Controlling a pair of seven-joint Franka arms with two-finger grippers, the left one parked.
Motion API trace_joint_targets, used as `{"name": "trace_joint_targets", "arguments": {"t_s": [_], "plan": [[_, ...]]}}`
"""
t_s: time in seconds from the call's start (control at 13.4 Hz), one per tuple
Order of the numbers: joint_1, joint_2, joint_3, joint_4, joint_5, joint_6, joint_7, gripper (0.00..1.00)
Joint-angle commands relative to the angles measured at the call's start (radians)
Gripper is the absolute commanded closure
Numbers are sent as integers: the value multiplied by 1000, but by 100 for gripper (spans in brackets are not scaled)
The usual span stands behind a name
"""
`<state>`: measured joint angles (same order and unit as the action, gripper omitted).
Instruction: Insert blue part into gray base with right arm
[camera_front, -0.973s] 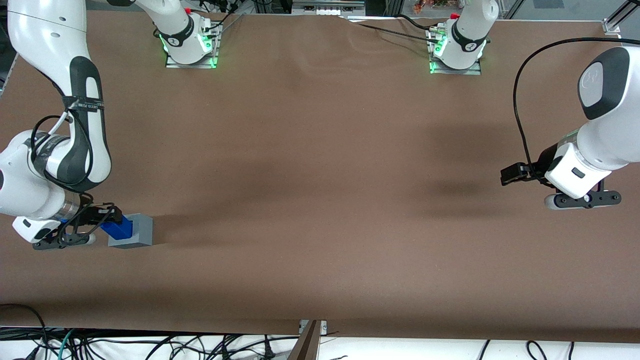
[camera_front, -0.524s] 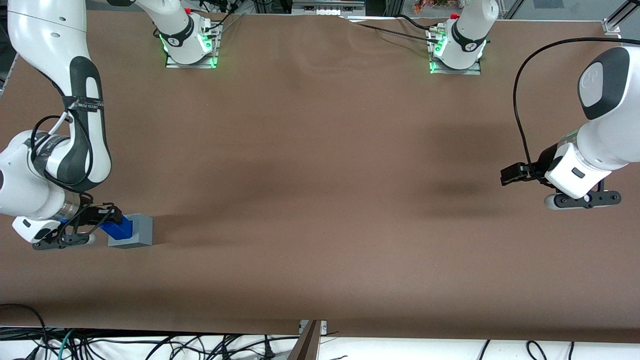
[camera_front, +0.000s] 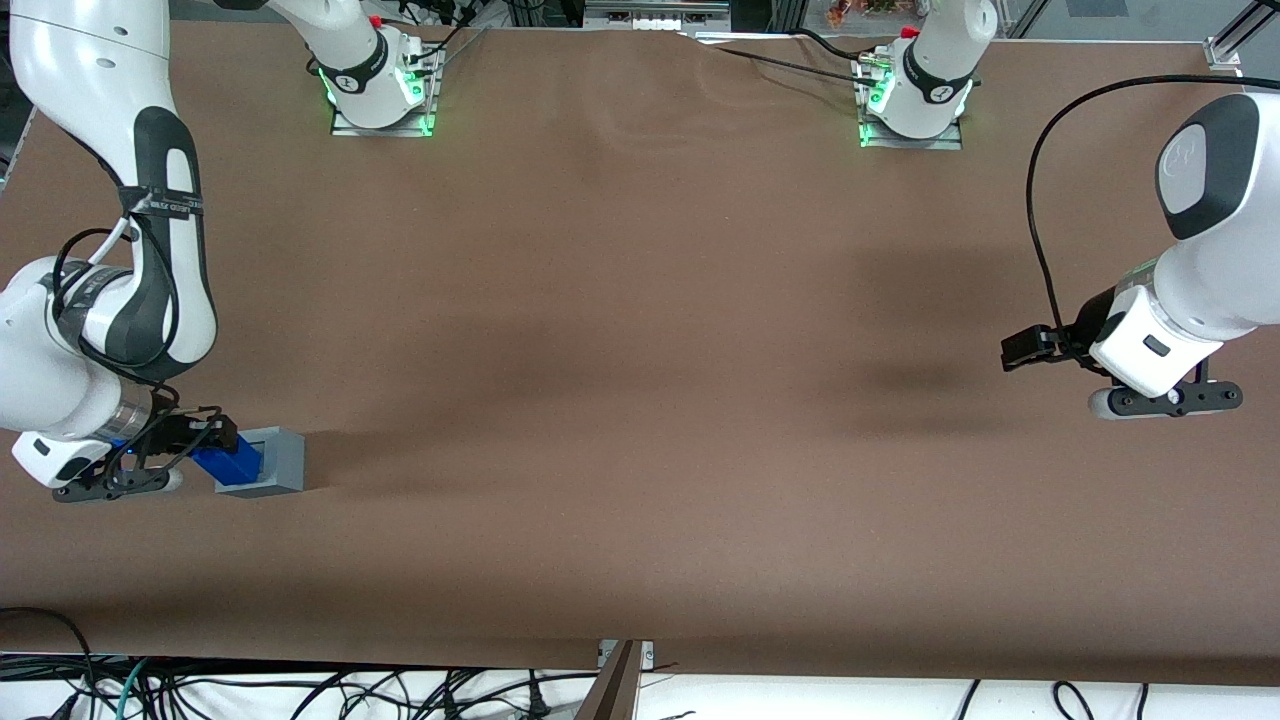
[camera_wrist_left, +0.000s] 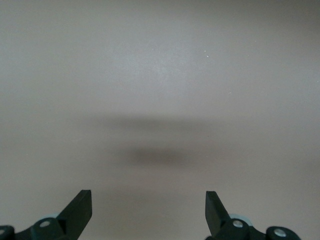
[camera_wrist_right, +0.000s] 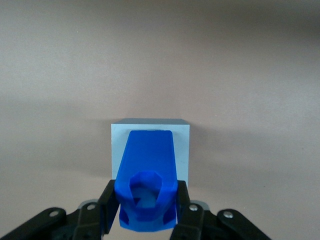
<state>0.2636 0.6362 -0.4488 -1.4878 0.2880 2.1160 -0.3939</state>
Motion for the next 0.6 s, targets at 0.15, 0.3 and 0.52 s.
{"name": "trace_joint_targets", "arguments": {"t_s": [0.15, 0.3, 0.52], "plan": [[3, -29, -8, 1, 5, -40, -20, 80], [0, -26, -4, 68, -6, -97, -22, 80], [-7, -6, -4, 126, -32, -209, -22, 80]]}}
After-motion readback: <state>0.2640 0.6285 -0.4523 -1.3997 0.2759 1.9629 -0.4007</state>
